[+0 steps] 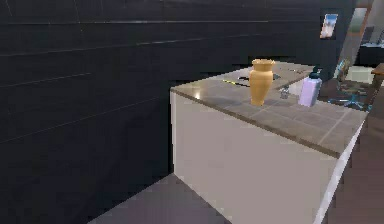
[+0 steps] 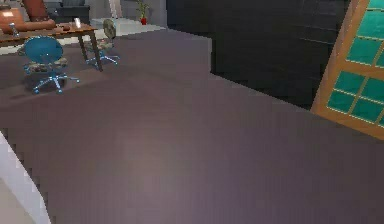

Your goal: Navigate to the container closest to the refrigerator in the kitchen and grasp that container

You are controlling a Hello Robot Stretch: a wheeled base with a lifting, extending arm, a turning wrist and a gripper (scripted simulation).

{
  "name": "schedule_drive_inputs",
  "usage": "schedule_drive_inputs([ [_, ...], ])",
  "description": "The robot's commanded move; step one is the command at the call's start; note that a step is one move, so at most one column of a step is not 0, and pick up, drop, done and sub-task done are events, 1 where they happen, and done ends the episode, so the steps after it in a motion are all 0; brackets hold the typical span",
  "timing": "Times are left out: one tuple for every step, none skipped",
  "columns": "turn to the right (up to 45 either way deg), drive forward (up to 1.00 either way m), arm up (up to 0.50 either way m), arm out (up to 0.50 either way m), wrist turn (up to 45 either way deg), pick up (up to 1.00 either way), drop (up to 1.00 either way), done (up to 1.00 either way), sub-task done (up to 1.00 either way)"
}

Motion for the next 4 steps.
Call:
schedule_drive_inputs([
  [12.0,0.00,0.00,0.00,0.0,0.00,0.00,0.00,0.00],
  [0.0,0.50,0.00,0.00,0.0,0.00,0.00,0.00,0.00],
  [-45.0,0.00,0.00,0.00,0.0,0.00,0.00,0.00,0.00],
  [-30.0,0.00,0.00,0.00,0.0,0.00,0.00,0.00,0.00],
])
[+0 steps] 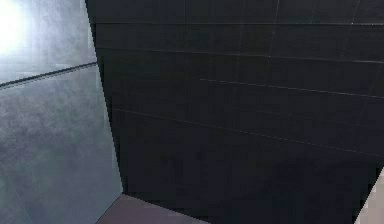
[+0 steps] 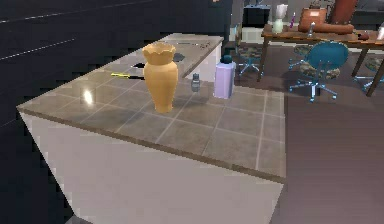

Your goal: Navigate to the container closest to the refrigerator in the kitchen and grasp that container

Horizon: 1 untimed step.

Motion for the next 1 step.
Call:
schedule_drive_inputs([
  [0.0,0.00,0.50,0.00,0.0,0.00,0.00,0.00,0.00],
])
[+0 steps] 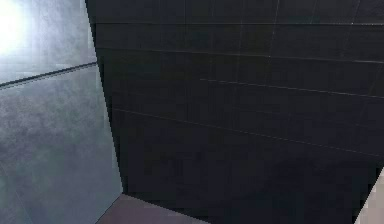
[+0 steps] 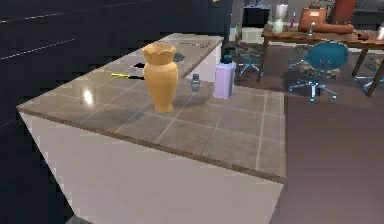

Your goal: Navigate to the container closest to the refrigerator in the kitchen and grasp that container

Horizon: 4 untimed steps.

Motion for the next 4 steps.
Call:
schedule_drive_inputs([
  [0.0,0.00,0.38,0.00,0.0,0.00,0.00,0.00,0.00],
  [0.0,0.00,0.00,0.48,0.0,0.00,0.00,0.00,0.00],
  [0.0,0.00,0.00,0.00,45.0,0.00,0.00,0.00,0.00],
  [0.0,0.00,0.00,0.00,45.0,0.00,0.00,0.00,0.00],
])
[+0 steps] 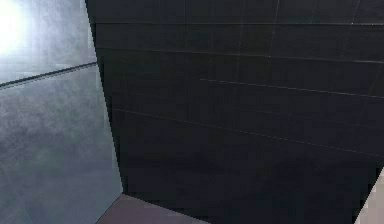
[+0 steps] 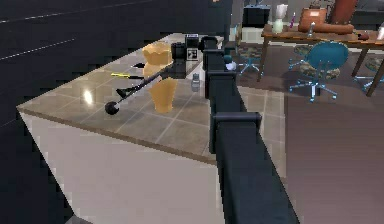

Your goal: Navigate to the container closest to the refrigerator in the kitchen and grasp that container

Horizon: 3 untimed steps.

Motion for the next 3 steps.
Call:
schedule_drive_inputs([
  [0.0,0.00,0.00,0.00,45.0,0.00,0.00,0.00,0.00],
  [0.0,0.00,0.00,0.00,18.0,0.00,0.00,0.00,0.00],
  [0.0,0.00,0.00,0.00,0.0,1.00,0.00,0.00,0.00],
])
